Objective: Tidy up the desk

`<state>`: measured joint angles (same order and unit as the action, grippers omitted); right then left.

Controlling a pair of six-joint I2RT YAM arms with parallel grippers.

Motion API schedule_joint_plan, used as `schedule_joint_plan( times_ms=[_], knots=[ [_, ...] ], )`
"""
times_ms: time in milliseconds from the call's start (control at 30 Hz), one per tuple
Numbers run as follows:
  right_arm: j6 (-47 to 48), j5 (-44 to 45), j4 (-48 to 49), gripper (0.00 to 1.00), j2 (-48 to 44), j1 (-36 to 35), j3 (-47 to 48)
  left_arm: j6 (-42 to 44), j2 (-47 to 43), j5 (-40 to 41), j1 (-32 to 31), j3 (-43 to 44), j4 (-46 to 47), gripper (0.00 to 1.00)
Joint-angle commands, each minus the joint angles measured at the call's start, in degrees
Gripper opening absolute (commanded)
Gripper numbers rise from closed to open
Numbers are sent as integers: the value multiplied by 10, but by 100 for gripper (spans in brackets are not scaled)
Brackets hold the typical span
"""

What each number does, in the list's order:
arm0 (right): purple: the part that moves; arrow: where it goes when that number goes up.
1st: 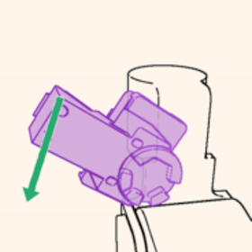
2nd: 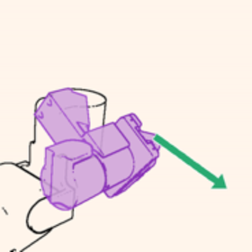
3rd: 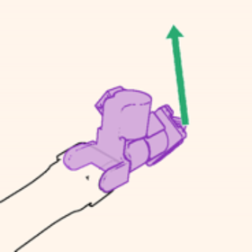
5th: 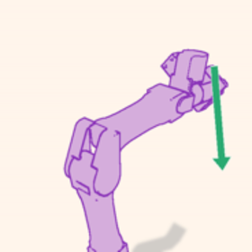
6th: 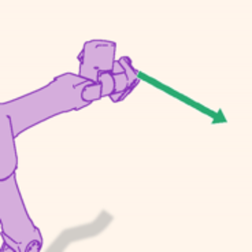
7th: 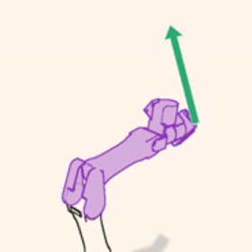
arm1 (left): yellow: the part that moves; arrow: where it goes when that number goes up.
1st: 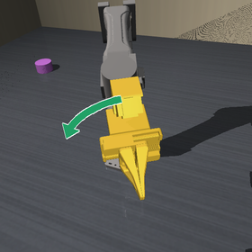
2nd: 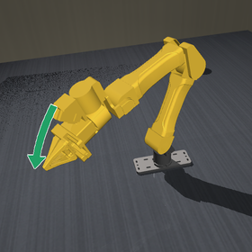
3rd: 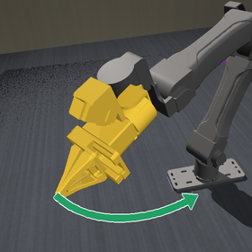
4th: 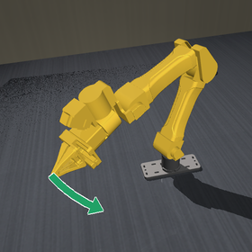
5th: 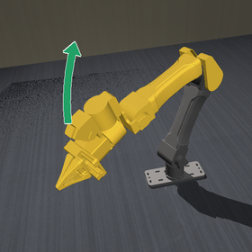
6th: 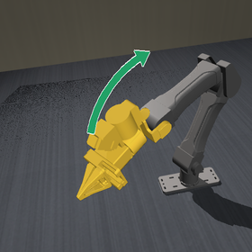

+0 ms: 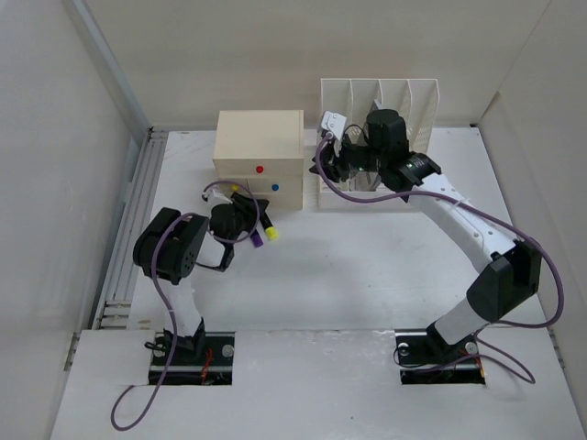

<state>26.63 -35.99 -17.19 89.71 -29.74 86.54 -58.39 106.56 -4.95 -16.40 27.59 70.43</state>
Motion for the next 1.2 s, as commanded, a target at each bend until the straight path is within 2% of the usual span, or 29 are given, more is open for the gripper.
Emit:
schedule_joint_plan(
  times_ms=[0, 267, 367, 400, 433, 467, 700, 933, 1167],
  knots=[
    [-7, -25, 26, 35, -8, 6, -6, 9, 14, 13, 0, 17, 29, 39],
    [-7, -30, 26, 35, -8, 11, -6, 15, 31, 18, 0, 51, 10, 39],
    [-7, -30, 26, 35, -8, 11, -11, 15, 31, 18, 0, 56, -1, 29],
    [-7, -36, 26, 35, -8, 11, -11, 15, 31, 18, 0, 56, -1, 25],
    [-7, -36, 26, 35, -8, 11, -11, 20, 31, 18, 0, 56, -1, 16],
    [-7, -36, 26, 35, -8, 11, -11, 21, 31, 18, 0, 56, -1, 13],
    [-7, -41, 26, 35, -8, 11, -11, 10, 3, 18, 0, -5, 43, 1],
    [-12, -46, 31, 35, -8, 11, -11, -9, -42, 13, -6, -101, 101, 1],
    [-18, -51, 31, 35, -8, 11, -11, -22, -92, 18, -38, -189, 129, 0]
  ],
)
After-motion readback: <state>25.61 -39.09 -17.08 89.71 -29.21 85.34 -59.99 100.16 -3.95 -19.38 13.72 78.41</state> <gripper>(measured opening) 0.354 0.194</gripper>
